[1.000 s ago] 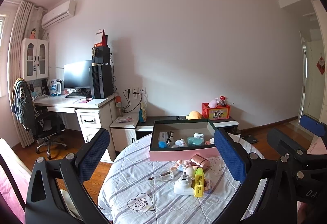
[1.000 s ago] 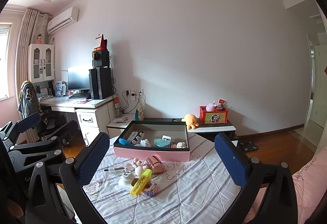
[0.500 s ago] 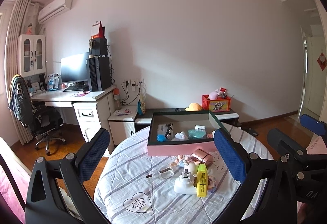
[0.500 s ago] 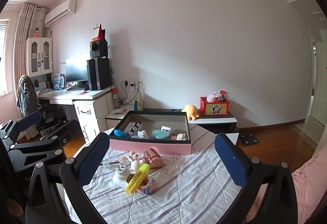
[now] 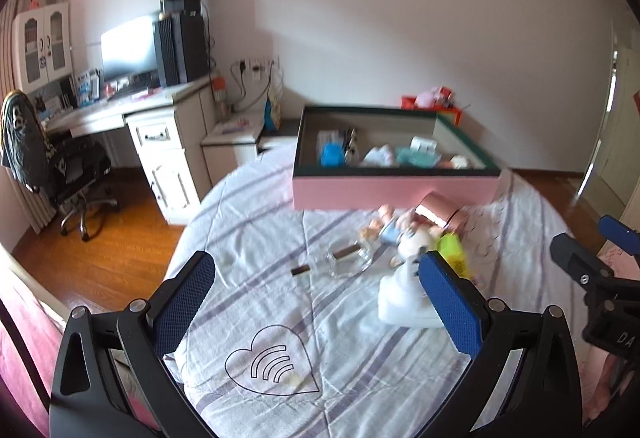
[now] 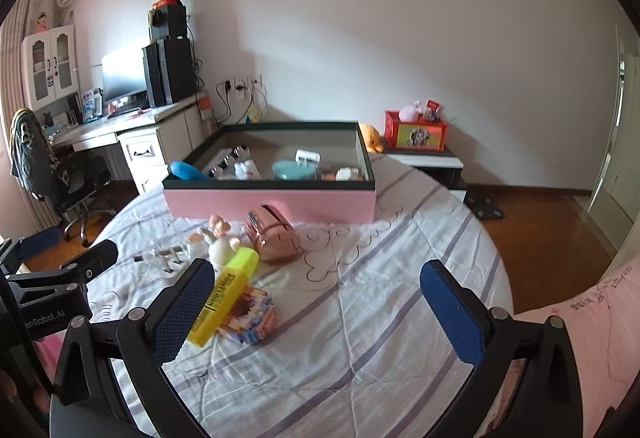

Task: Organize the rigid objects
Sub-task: 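Grasp the glass bottle with the left tool while the right tool grasps the rose-gold cup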

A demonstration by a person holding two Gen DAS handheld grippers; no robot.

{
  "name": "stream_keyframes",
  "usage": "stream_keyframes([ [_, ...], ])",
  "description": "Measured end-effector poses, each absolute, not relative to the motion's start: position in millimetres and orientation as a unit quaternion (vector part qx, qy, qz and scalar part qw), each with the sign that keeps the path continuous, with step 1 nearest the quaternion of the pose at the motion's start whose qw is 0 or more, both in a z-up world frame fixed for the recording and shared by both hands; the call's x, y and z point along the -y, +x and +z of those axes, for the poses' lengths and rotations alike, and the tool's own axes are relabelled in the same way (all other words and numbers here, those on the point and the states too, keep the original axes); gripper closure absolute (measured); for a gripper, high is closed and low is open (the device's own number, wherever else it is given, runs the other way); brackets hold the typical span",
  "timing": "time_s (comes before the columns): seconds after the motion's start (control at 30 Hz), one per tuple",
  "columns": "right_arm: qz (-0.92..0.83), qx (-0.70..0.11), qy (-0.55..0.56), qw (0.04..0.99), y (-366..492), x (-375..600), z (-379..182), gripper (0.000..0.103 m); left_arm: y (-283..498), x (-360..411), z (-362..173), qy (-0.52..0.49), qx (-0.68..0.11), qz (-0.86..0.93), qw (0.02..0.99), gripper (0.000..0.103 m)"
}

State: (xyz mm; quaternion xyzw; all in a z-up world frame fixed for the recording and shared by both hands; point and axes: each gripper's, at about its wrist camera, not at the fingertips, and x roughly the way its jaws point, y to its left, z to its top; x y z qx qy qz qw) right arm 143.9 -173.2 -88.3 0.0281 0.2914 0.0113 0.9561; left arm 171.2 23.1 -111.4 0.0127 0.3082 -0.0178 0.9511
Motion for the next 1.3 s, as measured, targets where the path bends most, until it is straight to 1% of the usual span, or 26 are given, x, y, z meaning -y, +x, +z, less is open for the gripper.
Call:
stream_keyframes([
  [0.13, 0.007, -0.312, 0.032, 0.950, 159.7, 179.0, -102.7, 0.000, 196.3, -24.0, -135.9, 0.013, -0.350, -0.026, 0.936, 0.000],
  [0.4, 0.030, -0.355, 0.039, 0.934, 195.7, 185.6, -124.7, 0.000, 242.0, -32.1, -169.9, 0.013, -0.398, -0.024, 0.917, 0.000],
  [0.57, 0.054, -0.387, 0.041, 0.920, 218.7, 185.3, -135.1, 0.000, 270.2, -29.7, -179.4, -0.005, -0.425, -0.054, 0.903, 0.000],
  [0.7, 0.064, -0.404, 0.025, 0.912, 241.0, 179.0, -138.1, 0.000, 286.9, -27.7, -181.7, -0.017, -0.431, -0.076, 0.899, 0.000],
  [0.83, 0.071, -0.417, 0.013, 0.906, 261.3, 175.4, -139.3, 0.000, 293.3, -33.5, -183.8, -0.029, -0.435, -0.088, 0.896, 0.011],
  [0.87, 0.073, -0.421, 0.014, 0.904, 268.0, 174.7, -139.6, 0.000, 292.4, -33.3, -183.0, -0.022, -0.433, -0.083, 0.897, 0.016],
  [0.97, 0.088, -0.437, 0.006, 0.895, 285.2, 167.9, -143.0, 0.000, 290.3, -33.3, -184.0, -0.003, -0.433, -0.066, 0.899, 0.024],
  [1.03, 0.101, -0.450, 0.003, 0.887, 295.5, 161.0, -148.1, 0.008, 291.0, -32.9, -184.1, 0.004, -0.434, -0.061, 0.899, 0.026],
  [1.07, 0.109, -0.457, 0.006, 0.883, 299.7, 157.7, -151.0, 0.016, 292.1, -32.2, -184.6, 0.010, -0.436, -0.058, 0.898, 0.029],
  [1.1, 0.115, -0.463, 0.004, 0.879, 303.5, 154.2, -154.6, 0.030, 292.9, -31.2, -185.3, 0.015, -0.438, -0.052, 0.898, 0.029],
  [1.13, 0.125, -0.467, 0.004, 0.875, 306.9, 150.8, -157.8, 0.038, 293.3, -29.3, -185.8, 0.022, -0.438, -0.048, 0.898, 0.031],
  [1.17, 0.131, -0.470, 0.003, 0.873, 308.9, 148.3, -160.7, 0.048, 293.3, -27.2, -185.7, 0.029, -0.437, -0.045, 0.898, 0.036],
  [1.2, 0.128, -0.470, -0.009, 0.873, 309.7, 145.2, -162.6, 0.051, 292.7, -24.8, -185.2, 0.035, -0.435, -0.049, 0.898, 0.040],
  [1.23, 0.124, -0.463, -0.022, 0.877, 308.1, 142.7, -162.2, 0.052, 291.7, -22.8, -184.6, 0.039, -0.433, -0.055, 0.899, 0.052],
  [1.3, 0.130, -0.455, -0.025, 0.881, 304.6, 141.9, -161.7, 0.053, 290.4, -19.7, -183.7, 0.047, -0.430, -0.056, 0.900, 0.052],
])
